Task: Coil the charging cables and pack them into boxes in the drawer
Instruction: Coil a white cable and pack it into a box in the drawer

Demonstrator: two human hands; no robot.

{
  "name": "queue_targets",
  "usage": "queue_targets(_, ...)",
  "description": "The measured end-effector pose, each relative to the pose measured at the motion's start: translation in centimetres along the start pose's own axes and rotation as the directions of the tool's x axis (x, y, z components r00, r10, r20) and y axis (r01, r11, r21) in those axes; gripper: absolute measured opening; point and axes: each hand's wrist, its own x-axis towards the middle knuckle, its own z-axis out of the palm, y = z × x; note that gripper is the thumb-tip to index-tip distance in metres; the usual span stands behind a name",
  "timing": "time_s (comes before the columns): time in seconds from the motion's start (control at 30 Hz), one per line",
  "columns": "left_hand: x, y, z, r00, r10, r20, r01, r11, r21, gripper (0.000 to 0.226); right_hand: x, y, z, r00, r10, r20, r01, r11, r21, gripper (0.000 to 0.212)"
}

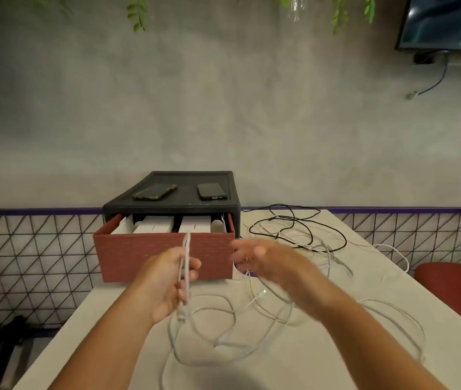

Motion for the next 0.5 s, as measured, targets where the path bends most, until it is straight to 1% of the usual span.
queue_targets(0.03, 0.0, -0.1, 0.4, 0.999, 0.023, -0.031, -0.022, 0.999, 0.029, 0.035, -0.8, -0.3, 1.8, 0.993, 0.009, 0.117, -0.011, 1.000, 0.017, 0.025)
queue_targets(0.07, -0.1, -0.2, 0.8, 0.998, 0.036, -0.047, -0.034, 0.998, 0.043, 0.034, -1.6, -0.2, 3.4, 0.980, 0.013, 0.200, -0.013, 1.000, -0.001, 0.028)
queue_targets(0.1, -0.1, -0.2, 1.1, 0.998, 0.045, -0.050, -0.042, 0.998, 0.048, 0.034, -2.0, 0.3, 4.7, 0.972, 0.013, 0.236, -0.001, 0.999, -0.052, 0.036)
queue_targets(0.13, -0.2, -0.3, 1.3, 0.998, 0.049, -0.044, -0.047, 0.998, 0.048, 0.034, -2.1, 1.2, 5.7, 0.976, 0.013, 0.218, 0.017, 0.991, -0.133, 0.043)
queue_targets(0.17, -0.2, -0.3, 1.3, 0.998, 0.050, -0.029, -0.049, 0.998, 0.039, 0.034, -2.3, 1.9, 6.5, 0.988, -0.002, 0.157, 0.031, 0.983, -0.178, 0.045)
queue_targets(0.2, -0.4, -0.4, 1.3, 0.999, 0.046, -0.002, -0.046, 0.999, 0.018, 0.034, -2.2, 2.8, 6.8, 0.998, -0.028, 0.054, 0.037, 0.985, -0.167, 0.038)
queue_targets(0.23, -0.5, -0.3, 1.2, 0.998, 0.042, 0.037, -0.041, 0.999, -0.025, 0.034, -2.0, 3.3, 6.7, 0.997, -0.037, -0.072, 0.030, 0.994, -0.101, 0.026)
queue_targets(0.27, -0.7, -0.2, 1.1, 0.996, 0.043, 0.082, -0.034, 0.995, -0.099, 0.034, -1.8, 3.8, 6.3, 0.977, -0.020, -0.210, 0.015, 0.999, -0.029, 0.015)
queue_targets(0.3, -0.8, -0.1, 0.9, 0.991, 0.048, 0.123, -0.023, 0.979, -0.200, 0.033, -1.5, 4.2, 5.7, 0.942, 0.000, -0.335, 0.005, 1.000, 0.014, 0.009)
queue_targets(0.33, -0.9, 0.1, 0.7, 0.986, 0.063, 0.153, -0.012, 0.949, -0.315, 0.033, -1.3, 4.5, 5.0, 0.899, 0.012, -0.437, -0.005, 1.000, 0.017, 0.011)
queue_targets(0.4, -1.0, 0.4, 0.3, 0.982, 0.100, 0.162, -0.005, 0.862, -0.507, 0.033, -1.2, 5.0, 3.5, 0.837, 0.005, -0.548, -0.027, 0.999, -0.033, 0.016)
queue_targets(0.5, -0.7, 0.5, -0.1, 0.991, 0.104, 0.079, -0.027, 0.752, -0.658, 0.036, -1.4, 5.6, 1.9, 0.785, -0.026, -0.620, -0.084, 0.985, -0.148, 0.016)
